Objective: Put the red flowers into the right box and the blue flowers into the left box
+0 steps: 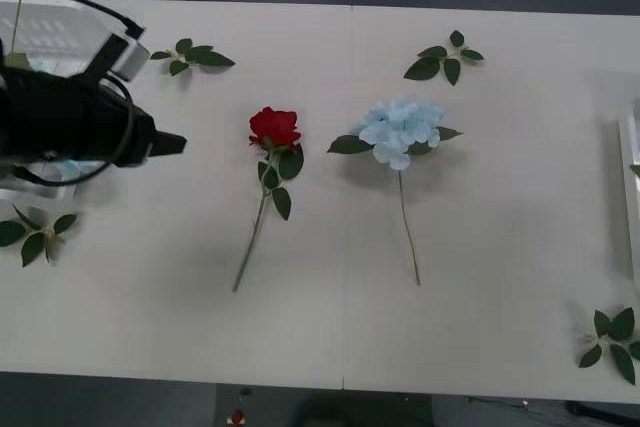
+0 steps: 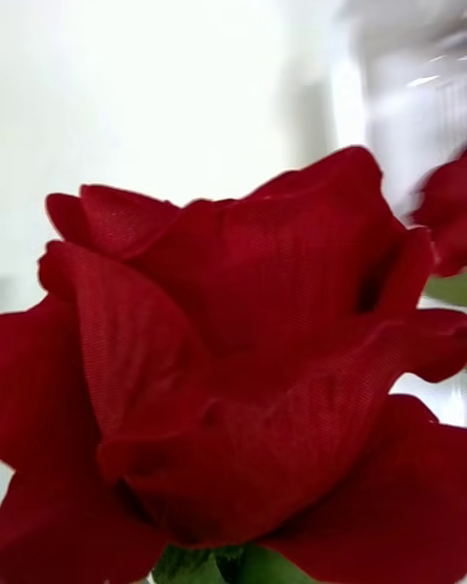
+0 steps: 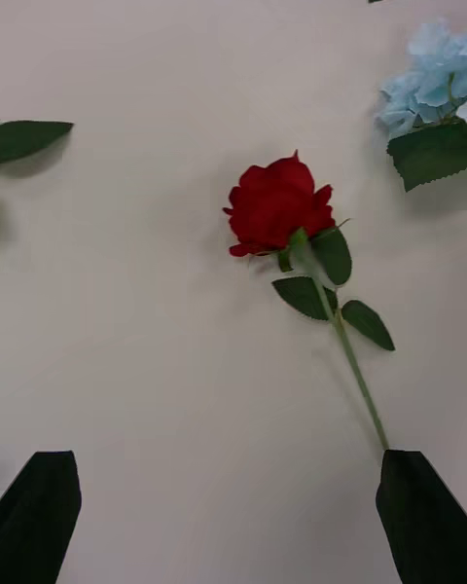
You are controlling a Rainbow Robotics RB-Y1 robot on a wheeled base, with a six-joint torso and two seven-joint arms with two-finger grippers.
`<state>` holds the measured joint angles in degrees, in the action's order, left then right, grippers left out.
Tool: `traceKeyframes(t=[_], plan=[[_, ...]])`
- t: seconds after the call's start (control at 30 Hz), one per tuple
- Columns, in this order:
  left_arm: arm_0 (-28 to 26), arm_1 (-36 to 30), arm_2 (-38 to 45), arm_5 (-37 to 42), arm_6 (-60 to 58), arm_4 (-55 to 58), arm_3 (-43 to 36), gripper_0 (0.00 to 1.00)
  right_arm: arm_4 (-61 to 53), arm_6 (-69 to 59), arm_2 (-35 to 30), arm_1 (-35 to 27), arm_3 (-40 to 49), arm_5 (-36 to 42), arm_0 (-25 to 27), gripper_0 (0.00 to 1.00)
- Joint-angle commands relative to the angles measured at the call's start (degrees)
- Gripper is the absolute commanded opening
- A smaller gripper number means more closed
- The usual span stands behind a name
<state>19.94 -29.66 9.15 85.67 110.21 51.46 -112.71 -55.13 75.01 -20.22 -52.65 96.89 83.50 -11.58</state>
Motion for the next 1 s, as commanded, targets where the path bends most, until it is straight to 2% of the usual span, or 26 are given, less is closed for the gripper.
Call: traceKeyframes(t=[0.03,0.23,0.43,0.7,1.0], plan=[[-3.9,3.4,-3.7,-5.2,-4.4,-4.5,-1.4,0.89,3.1,1.5,-1.4,-4.4,1.2,-1.9,-0.9,0.0],[-4.0,6.1,-11.1,-11.0,-6.5,-12.8,0.9,0.88,10.9,2.8,-1.5,-7.5,-3.1,-8.2,-1.3,0.0],[-1.4,5.9,-19.5,-19.9,-12.1,-18.6,7.4,0.89,14.8,9.6,0.3,-8.9,-14.1,-17.0,-2.7,0.0],[6.5,5.9,-22.5,-20.8,-13.5,-18.2,17.6,0.89,19.1,15.1,5.8,-9.4,-26.4,-32.5,-5.9,0.0],[13.4,5.9,-28.4,-21.9,-13.7,-17.1,28.0,0.89,21.4,14.6,12.4,-9.4,-32.2,-39.9,-9.9,0.0]])
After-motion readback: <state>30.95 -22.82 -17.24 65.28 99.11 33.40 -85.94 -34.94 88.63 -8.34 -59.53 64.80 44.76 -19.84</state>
